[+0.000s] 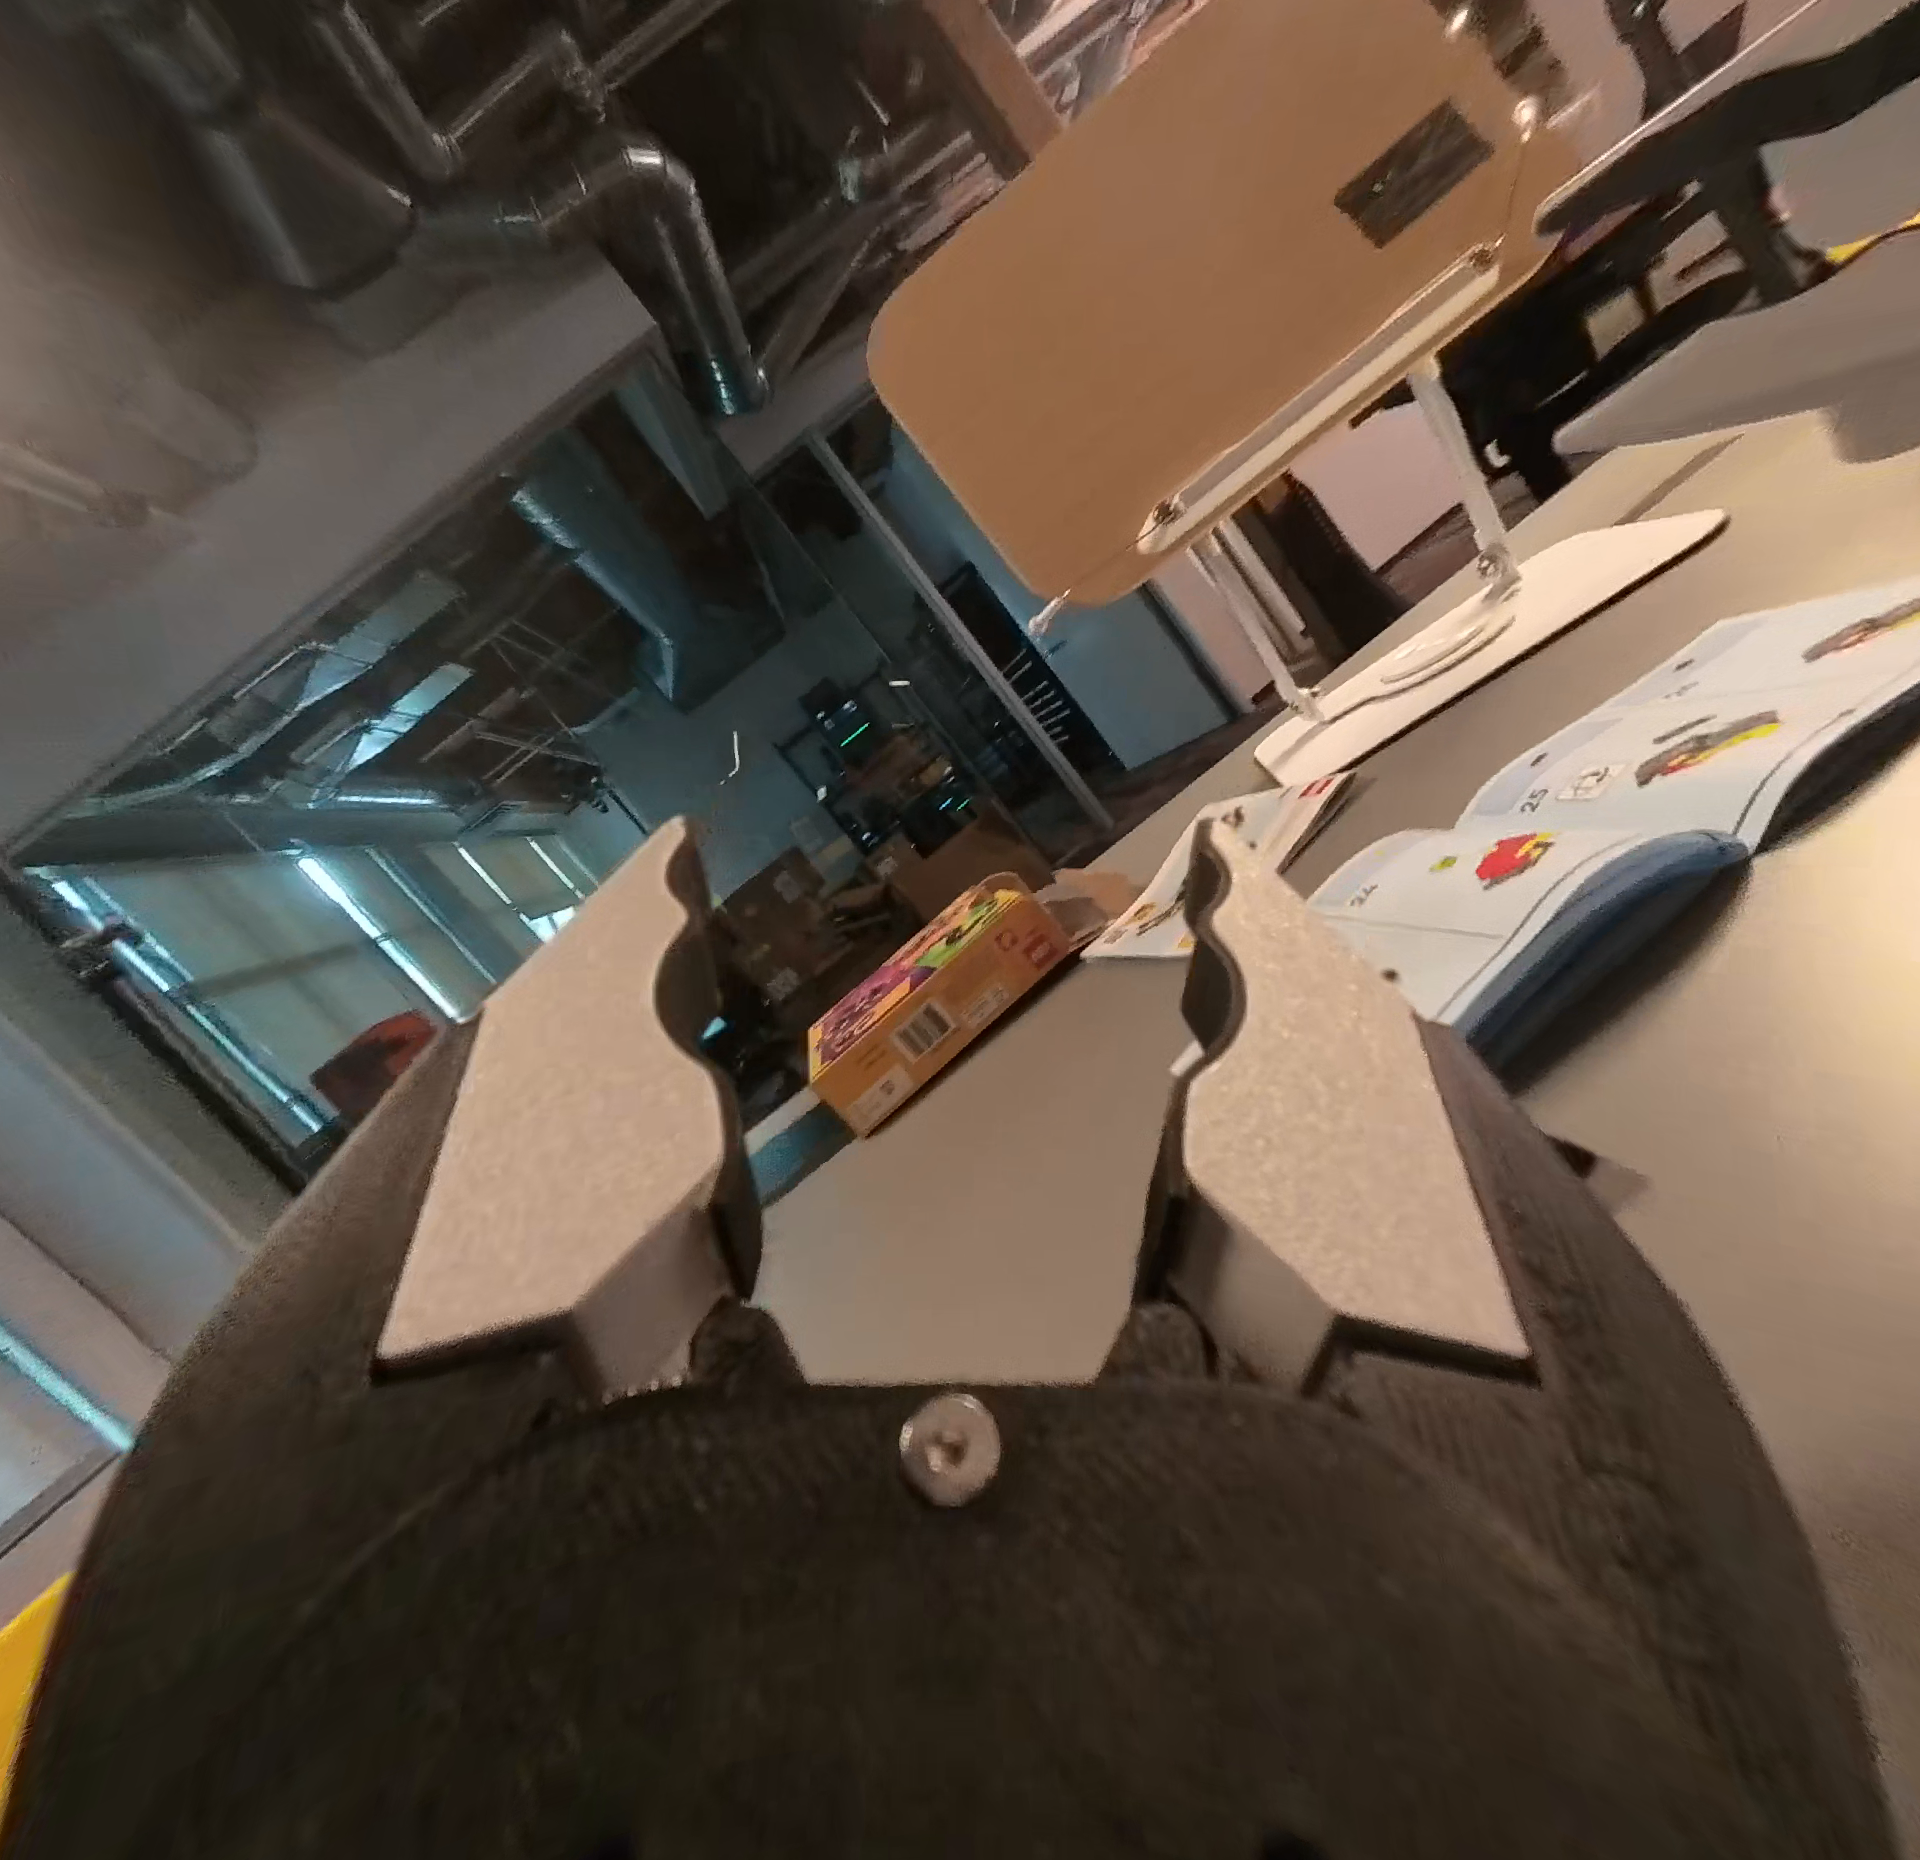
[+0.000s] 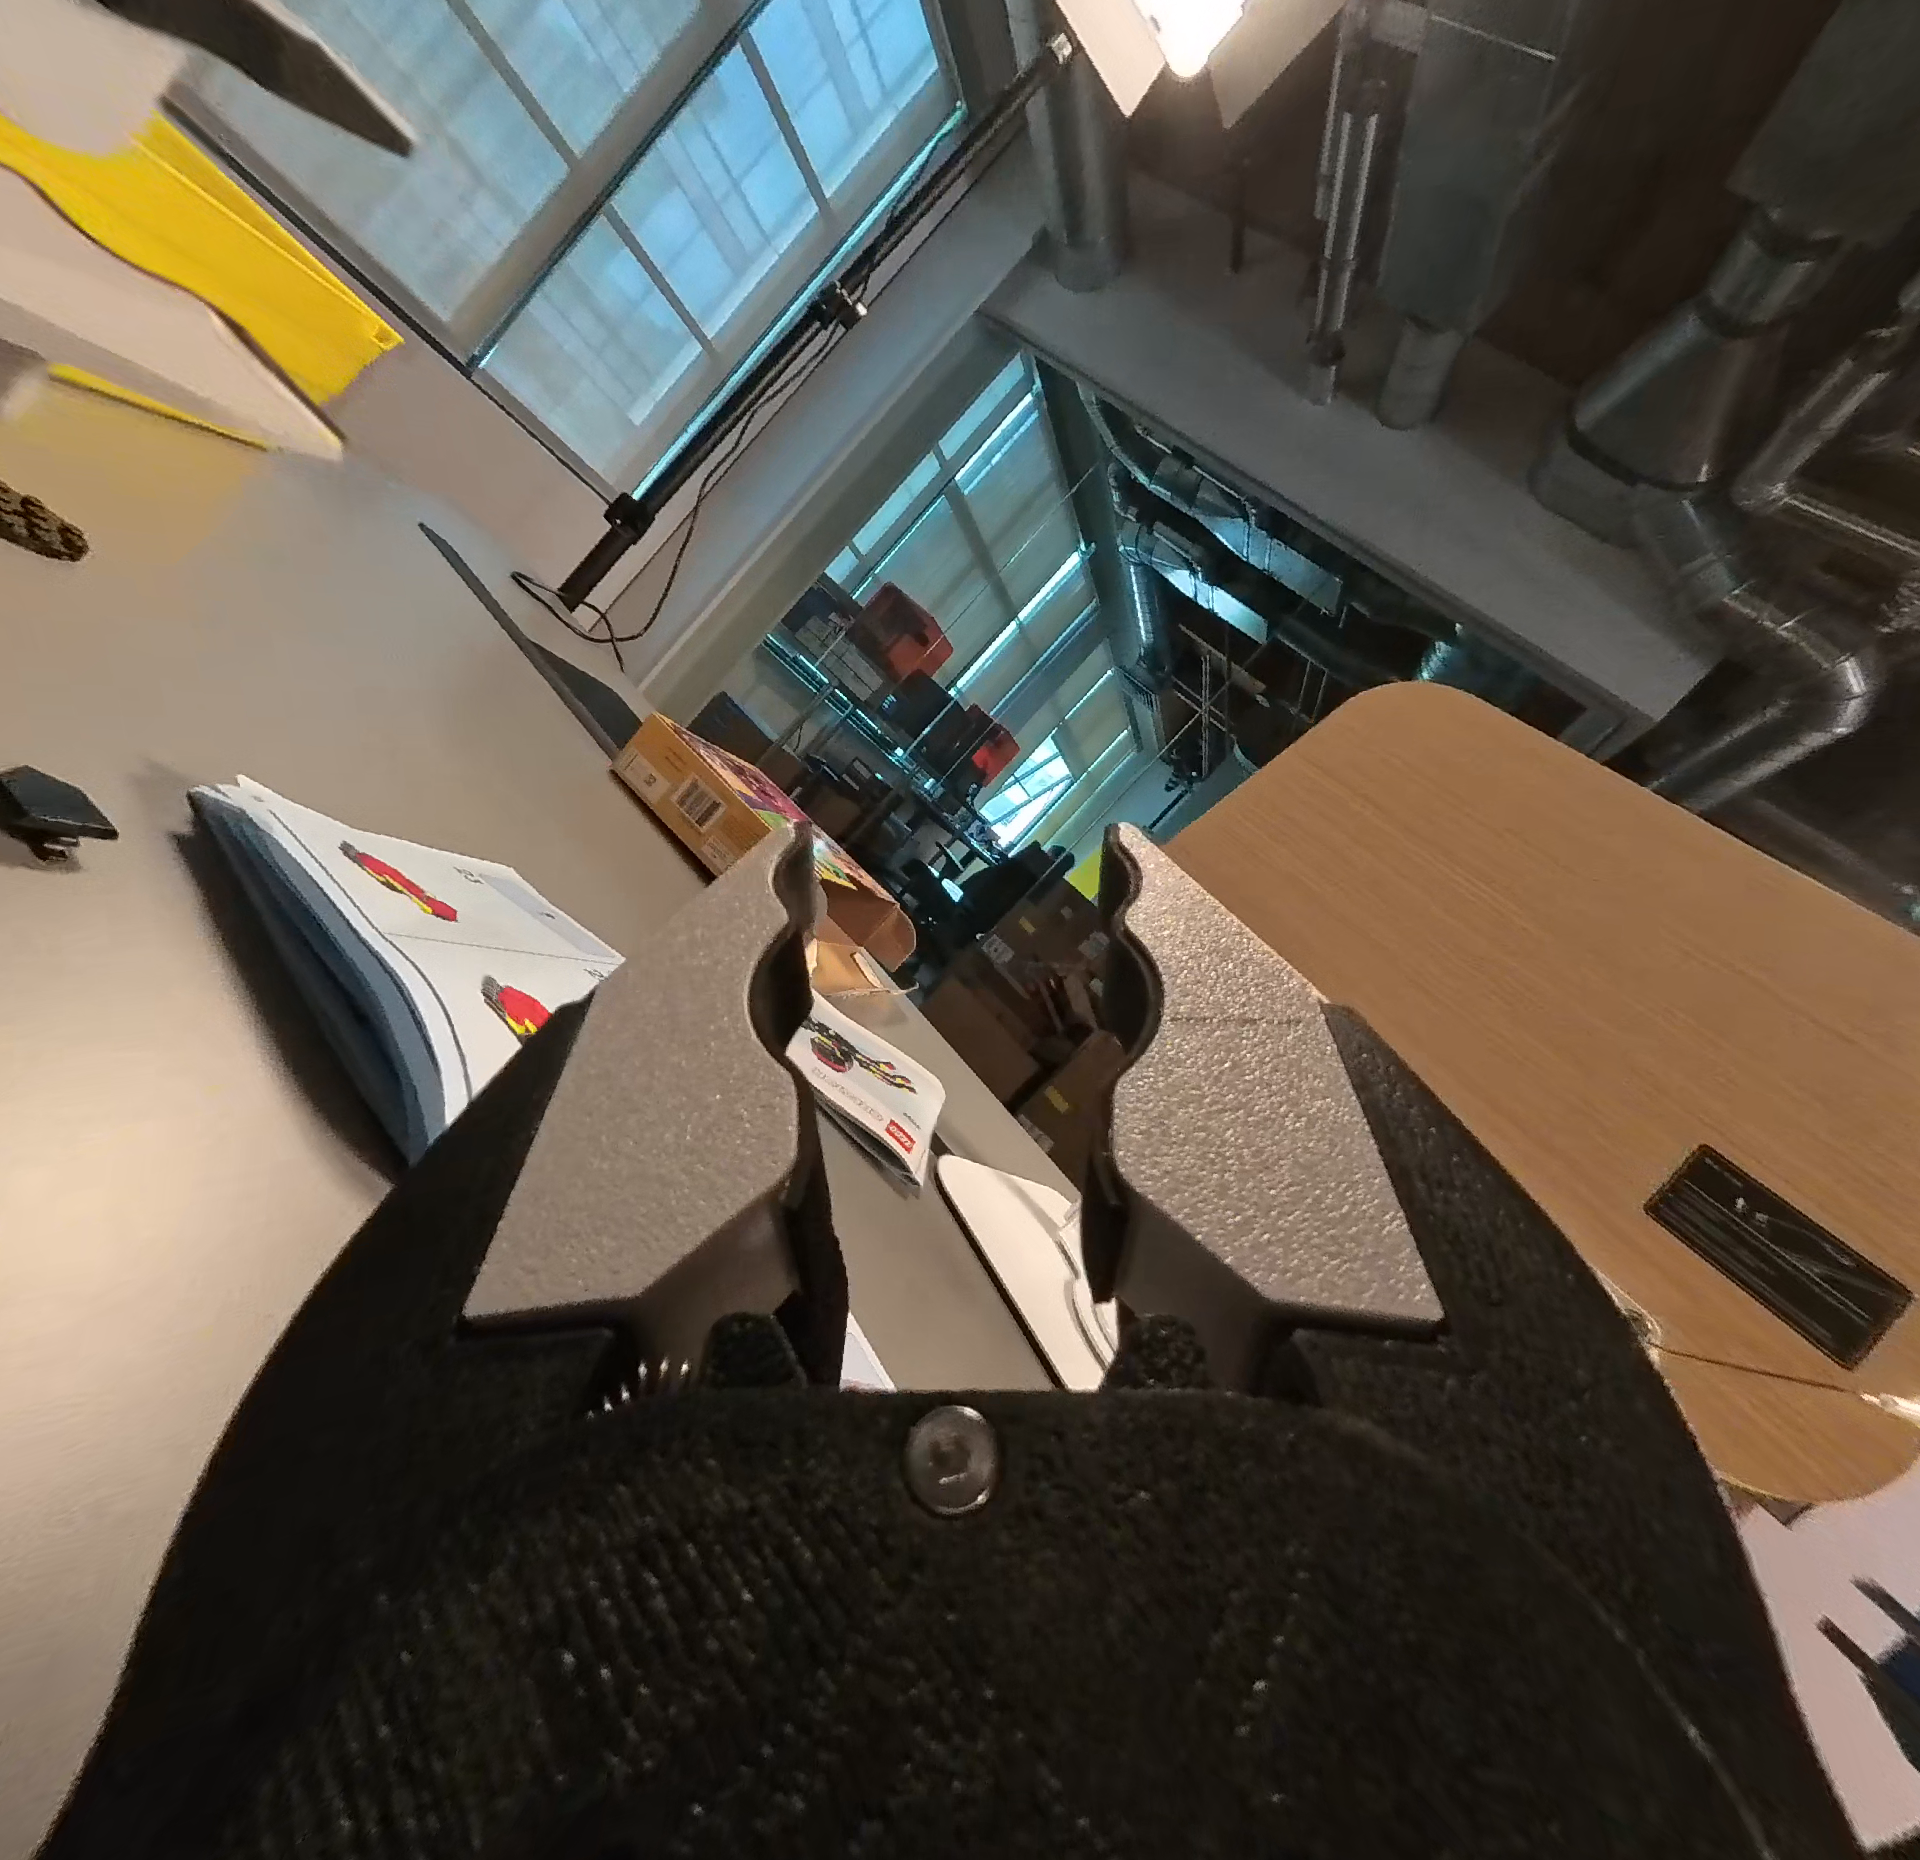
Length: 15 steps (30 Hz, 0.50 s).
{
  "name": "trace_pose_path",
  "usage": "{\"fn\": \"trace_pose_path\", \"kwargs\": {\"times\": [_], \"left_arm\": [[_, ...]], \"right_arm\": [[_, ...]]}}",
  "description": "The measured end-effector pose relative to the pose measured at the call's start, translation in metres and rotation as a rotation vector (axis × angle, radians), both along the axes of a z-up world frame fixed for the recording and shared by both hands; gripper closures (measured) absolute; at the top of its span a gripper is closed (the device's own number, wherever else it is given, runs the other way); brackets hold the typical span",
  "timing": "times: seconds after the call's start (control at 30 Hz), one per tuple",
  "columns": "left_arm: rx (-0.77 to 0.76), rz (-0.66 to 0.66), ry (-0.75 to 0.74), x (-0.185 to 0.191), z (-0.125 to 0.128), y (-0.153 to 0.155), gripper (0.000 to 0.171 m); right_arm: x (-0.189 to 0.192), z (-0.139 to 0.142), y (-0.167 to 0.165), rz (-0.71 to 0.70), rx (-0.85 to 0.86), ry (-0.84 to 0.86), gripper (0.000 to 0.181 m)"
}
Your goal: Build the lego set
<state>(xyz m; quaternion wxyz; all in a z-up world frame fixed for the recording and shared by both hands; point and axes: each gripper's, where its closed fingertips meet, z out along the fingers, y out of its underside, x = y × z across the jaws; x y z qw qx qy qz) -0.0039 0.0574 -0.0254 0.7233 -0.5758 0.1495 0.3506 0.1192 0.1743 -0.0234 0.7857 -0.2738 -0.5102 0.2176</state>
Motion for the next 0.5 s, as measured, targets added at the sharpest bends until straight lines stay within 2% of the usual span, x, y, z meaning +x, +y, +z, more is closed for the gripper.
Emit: {"fn": "trace_pose_path", "kwargs": {"times": [0.2, 0.33, 0.5], "left_arm": [[0.020, 0.015, -0.078, -0.011, 0.000, -0.046, 0.085], [0.027, 0.085, -0.159, -0.041, -0.002, -0.079, 0.091], [-0.032, 0.255, -0.306, -0.094, -0.015, -0.115, 0.095]], "right_arm": [[-0.019, 0.002, 0.003, 0.046, -0.079, 0.025, 0.131], [-0.035, 0.001, -0.012, 0.094, -0.058, 0.010, 0.134], [-0.051, -0.006, -0.034, 0.148, 0.024, -0.044, 0.137]]}}
